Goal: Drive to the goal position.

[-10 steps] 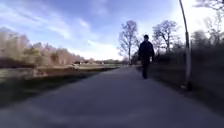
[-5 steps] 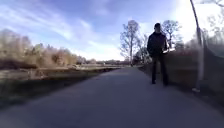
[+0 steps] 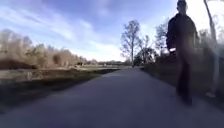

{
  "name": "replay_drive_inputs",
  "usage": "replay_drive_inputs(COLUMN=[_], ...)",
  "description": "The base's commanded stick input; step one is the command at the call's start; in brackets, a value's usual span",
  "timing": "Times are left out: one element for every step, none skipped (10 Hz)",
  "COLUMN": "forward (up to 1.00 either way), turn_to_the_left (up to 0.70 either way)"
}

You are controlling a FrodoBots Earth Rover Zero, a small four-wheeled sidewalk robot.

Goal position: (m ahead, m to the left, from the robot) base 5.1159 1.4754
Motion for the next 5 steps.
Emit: replay_drive_inputs(forward=[1.0, 1.0, 1.0, 1.0, 1.0], turn_to_the_left=[-0.01, 0.0, -0.02, -0.02, -0.02])
